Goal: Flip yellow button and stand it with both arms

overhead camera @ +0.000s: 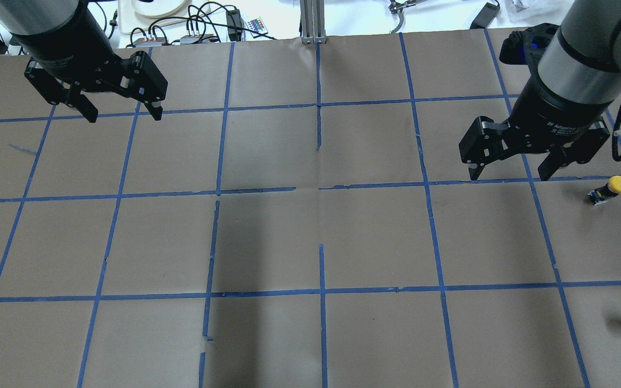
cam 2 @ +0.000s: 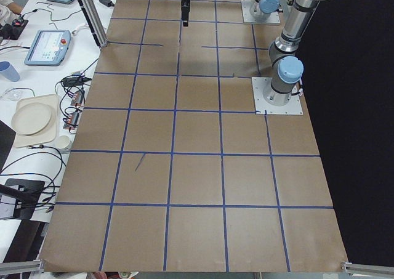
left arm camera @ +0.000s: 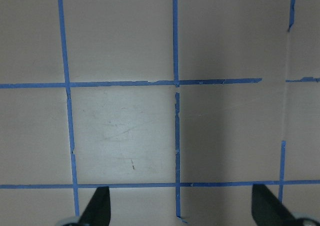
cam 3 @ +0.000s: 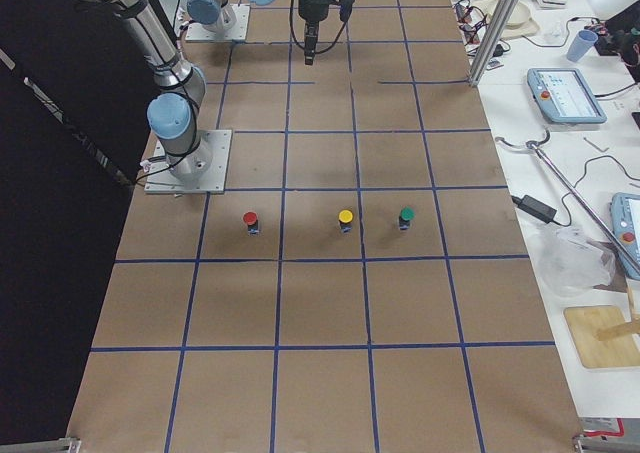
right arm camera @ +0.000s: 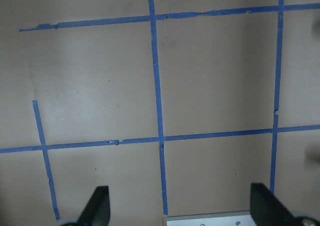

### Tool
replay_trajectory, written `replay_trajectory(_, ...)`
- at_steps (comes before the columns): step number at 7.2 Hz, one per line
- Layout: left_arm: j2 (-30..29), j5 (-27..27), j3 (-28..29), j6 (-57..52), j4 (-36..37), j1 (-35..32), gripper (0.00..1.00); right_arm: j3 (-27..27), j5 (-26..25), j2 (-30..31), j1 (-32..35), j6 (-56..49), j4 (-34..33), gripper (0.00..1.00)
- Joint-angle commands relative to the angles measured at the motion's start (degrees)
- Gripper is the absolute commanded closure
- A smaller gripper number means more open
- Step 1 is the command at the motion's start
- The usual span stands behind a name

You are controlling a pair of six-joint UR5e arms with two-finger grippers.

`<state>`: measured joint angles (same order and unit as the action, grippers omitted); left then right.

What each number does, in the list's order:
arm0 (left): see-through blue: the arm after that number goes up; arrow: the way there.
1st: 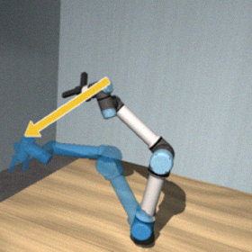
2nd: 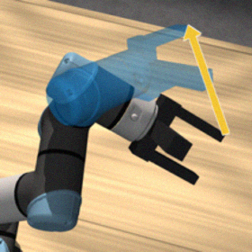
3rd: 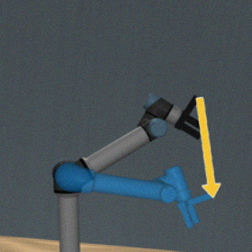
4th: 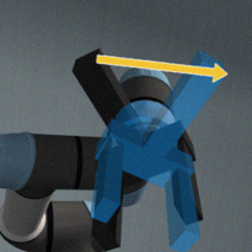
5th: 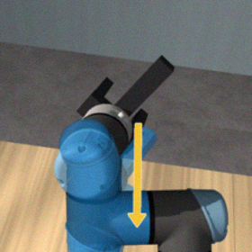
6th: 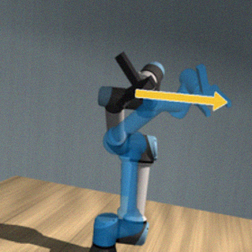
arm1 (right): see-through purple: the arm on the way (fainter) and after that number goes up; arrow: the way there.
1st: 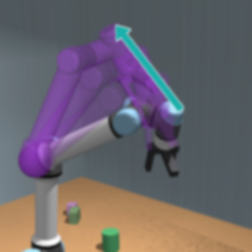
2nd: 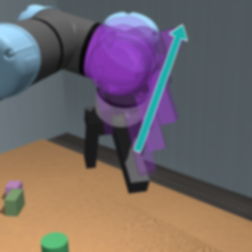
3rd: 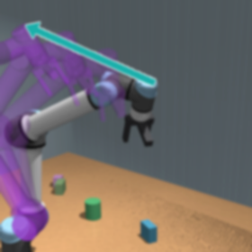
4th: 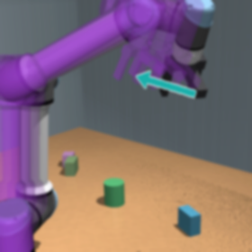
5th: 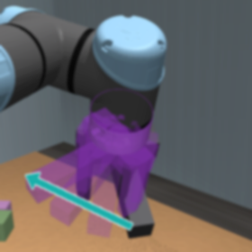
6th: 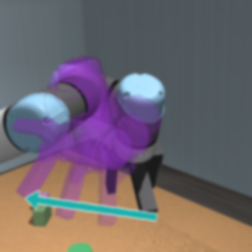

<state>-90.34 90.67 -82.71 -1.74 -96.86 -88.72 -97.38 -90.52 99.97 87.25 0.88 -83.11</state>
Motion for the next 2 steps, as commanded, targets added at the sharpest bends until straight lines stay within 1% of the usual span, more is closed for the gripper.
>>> replay_trajectory(1, 0.6, -1.1, 0.18, 0.16, -0.17, 0.04, 0.0, 0.09, -0.45, -0.04, -0.06, 0.0, -0.21, 0.0)
replay_trajectory(2, 1.04, -1.72, -0.43, 0.25, -0.26, 0.04, 0.0, 0.09, -0.45, -0.04, 0.02, 0.0, -0.21, 0.0)
